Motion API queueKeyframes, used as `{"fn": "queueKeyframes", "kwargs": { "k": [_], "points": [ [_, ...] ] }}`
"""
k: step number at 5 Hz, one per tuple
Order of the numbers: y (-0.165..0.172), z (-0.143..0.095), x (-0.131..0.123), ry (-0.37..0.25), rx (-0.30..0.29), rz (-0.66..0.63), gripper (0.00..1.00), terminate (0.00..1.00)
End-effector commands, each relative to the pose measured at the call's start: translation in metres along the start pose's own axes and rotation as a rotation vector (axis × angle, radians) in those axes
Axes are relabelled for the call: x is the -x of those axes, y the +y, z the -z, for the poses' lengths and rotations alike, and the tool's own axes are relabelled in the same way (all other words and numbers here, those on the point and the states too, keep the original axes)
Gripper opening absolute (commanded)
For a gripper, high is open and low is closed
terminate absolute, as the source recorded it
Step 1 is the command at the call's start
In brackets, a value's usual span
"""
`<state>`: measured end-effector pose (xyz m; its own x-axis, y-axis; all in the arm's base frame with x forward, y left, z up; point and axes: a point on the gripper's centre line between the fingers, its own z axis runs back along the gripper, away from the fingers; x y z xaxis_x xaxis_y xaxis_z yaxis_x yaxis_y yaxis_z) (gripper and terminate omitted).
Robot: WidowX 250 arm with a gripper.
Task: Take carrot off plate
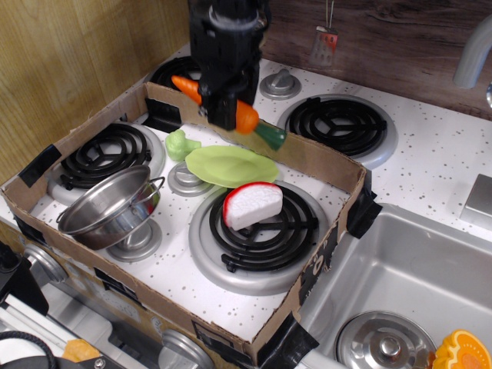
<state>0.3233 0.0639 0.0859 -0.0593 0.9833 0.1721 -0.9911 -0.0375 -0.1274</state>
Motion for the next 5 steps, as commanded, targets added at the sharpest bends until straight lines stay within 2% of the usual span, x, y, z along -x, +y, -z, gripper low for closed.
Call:
{"fn": "queueKeyframes", "kwargs": {
  "k": [1, 2, 3, 4, 5],
  "points": [
    [0.026, -0.048, 0.000, 0.076, 0.059, -0.068, 0.00, 0.00],
    [0.053, -0.068, 0.016, 0.151, 0.002, -0.093, 0.00, 0.00],
    [0.081, -0.064, 0.032, 0.193, -0.068, -0.151, 0.00, 0.00],
    [0.101, -0.046, 0.042, 0.232, -0.077, -0.107, 0.00, 0.00],
    [0.119, -0.027, 0.053, 0.292, -0.121, -0.083, 0.00, 0.00]
  ]
}}
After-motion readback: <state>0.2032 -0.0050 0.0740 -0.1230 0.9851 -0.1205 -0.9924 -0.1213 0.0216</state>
